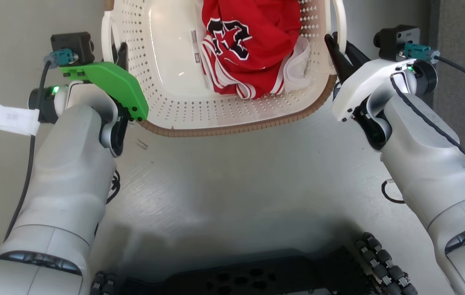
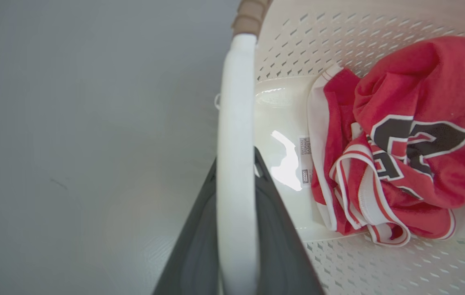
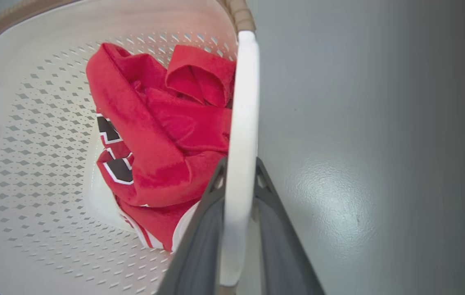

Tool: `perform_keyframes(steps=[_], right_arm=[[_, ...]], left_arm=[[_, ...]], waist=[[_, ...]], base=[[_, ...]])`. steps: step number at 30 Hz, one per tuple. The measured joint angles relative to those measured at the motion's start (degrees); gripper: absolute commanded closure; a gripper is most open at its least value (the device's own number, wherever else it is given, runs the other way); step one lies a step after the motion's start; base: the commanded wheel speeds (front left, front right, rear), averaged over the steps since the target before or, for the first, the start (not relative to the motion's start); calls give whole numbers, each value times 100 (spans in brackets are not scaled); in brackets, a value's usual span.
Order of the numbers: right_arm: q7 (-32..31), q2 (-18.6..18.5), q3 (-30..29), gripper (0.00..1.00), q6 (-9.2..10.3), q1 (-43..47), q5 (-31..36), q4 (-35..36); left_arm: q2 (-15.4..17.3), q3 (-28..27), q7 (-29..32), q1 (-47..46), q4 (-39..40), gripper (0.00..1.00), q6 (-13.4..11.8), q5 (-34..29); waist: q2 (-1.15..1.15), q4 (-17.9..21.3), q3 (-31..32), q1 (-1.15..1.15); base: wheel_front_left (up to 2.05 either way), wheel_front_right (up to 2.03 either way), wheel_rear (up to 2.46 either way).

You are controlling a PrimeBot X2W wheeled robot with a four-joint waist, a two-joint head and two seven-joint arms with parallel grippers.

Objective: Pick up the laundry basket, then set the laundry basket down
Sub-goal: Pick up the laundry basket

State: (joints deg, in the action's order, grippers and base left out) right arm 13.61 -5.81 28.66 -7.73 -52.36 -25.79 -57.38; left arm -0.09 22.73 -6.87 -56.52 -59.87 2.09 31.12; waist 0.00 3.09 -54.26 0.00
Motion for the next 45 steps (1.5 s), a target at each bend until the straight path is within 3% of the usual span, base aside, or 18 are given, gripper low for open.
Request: perform_keyframes(steps=[20, 45], right_arm=[[-257, 144, 353, 100, -2, 164, -566, -560], [-742, 259, 666, 100, -27, 972, -1274, -770]], left_arm=[[-20, 267, 582, 184, -534, 100, 290, 740], [-43, 566, 1145, 922, -845, 100, 371, 1367]], waist=[[0, 19, 889, 0], [0, 22, 2308, 0]], base=[[0, 0, 0], [0, 0, 0]])
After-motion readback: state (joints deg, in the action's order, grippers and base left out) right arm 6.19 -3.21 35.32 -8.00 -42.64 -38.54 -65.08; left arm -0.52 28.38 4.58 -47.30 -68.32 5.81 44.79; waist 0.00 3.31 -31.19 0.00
